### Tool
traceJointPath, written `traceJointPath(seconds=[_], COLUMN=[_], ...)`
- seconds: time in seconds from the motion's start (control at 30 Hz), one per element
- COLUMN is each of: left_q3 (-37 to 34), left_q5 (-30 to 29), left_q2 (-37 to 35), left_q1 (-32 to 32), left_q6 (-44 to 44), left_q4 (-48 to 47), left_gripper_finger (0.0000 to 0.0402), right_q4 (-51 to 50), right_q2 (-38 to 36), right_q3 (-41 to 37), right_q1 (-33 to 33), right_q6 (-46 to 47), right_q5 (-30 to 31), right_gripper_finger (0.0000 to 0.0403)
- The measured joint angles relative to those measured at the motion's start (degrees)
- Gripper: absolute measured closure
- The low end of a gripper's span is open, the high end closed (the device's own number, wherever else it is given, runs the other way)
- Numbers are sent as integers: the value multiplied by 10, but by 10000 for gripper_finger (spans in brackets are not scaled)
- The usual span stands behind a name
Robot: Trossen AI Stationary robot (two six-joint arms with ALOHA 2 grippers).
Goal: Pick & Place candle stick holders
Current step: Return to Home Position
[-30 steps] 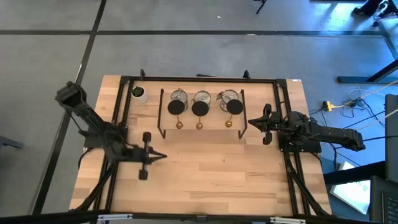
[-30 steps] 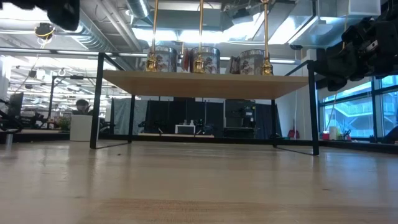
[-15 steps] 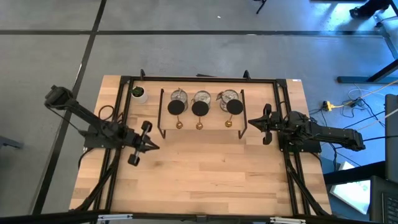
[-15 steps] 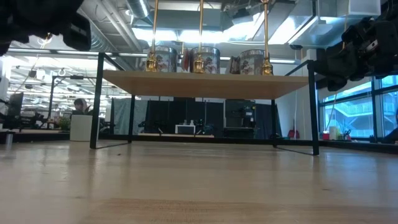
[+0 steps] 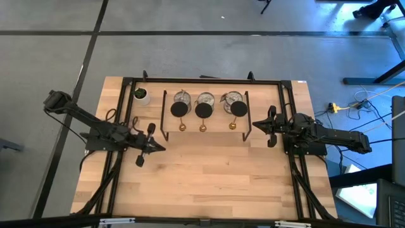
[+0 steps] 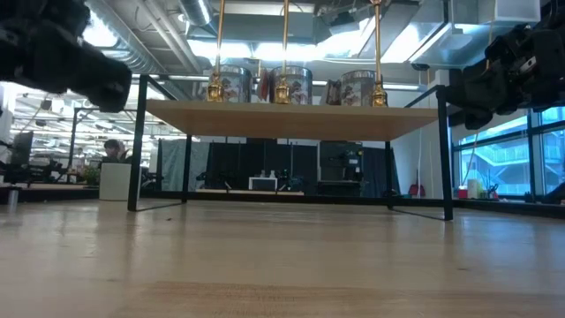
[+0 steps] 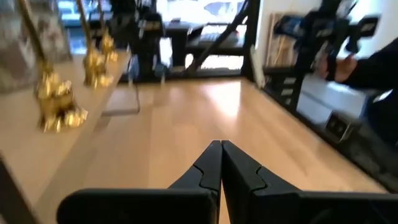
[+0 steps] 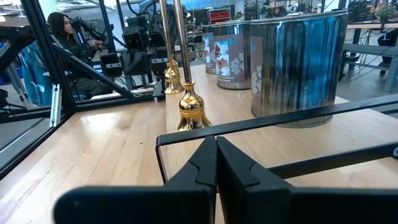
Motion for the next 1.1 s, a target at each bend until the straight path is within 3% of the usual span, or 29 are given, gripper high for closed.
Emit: traceJointPath(seconds=[0.73,0.87,1.1], left_q3=[0,0,0], left_q5=[-31,-53,-41], left_q2=[-3,-19,-90], left_q1=[0,0,0], left_q6=[-61,-52,-31], left_q4=[-156,-155,-200], left_gripper_finger=[400,400,400], right_q4=[0,0,0], right_q2=[0,0,0], right_q3=[0,0,0], right_q1=[0,0,0], right_q6=[0,0,0], right_q5=[0,0,0], right_gripper_finger=[400,400,400])
